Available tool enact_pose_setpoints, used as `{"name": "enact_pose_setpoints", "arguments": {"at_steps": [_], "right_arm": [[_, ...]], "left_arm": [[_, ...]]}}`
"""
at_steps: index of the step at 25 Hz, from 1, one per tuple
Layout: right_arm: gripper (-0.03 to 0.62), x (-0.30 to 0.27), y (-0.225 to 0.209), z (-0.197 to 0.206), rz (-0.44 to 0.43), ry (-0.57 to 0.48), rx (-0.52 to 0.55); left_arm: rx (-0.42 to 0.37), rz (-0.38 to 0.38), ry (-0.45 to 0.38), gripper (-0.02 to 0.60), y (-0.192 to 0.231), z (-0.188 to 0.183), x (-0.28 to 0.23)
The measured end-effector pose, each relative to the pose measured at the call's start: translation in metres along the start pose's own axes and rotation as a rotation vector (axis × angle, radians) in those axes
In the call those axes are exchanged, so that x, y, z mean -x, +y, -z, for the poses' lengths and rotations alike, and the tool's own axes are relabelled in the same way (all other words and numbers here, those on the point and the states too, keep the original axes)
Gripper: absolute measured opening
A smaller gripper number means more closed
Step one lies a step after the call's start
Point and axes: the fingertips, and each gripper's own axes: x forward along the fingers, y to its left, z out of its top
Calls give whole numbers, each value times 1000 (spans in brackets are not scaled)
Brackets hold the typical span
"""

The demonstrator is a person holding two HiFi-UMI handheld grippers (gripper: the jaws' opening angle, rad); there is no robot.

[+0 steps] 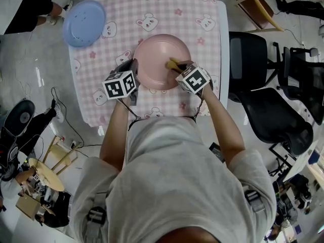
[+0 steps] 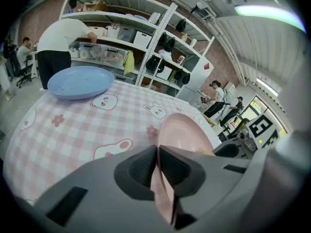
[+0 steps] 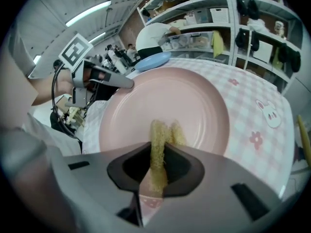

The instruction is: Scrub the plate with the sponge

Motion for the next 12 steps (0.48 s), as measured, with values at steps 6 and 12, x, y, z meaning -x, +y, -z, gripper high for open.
{"name": "enact_pose_setpoints", "arguments": {"at_steps": [6, 12], "right_arm": [[66, 5, -41, -18, 72, -108, -169], [66, 1, -60, -35, 150, -59, -106]], "left_arm": [[10, 10, 4, 35, -1, 2, 1], [19, 13, 1, 38, -3, 2, 0]]}}
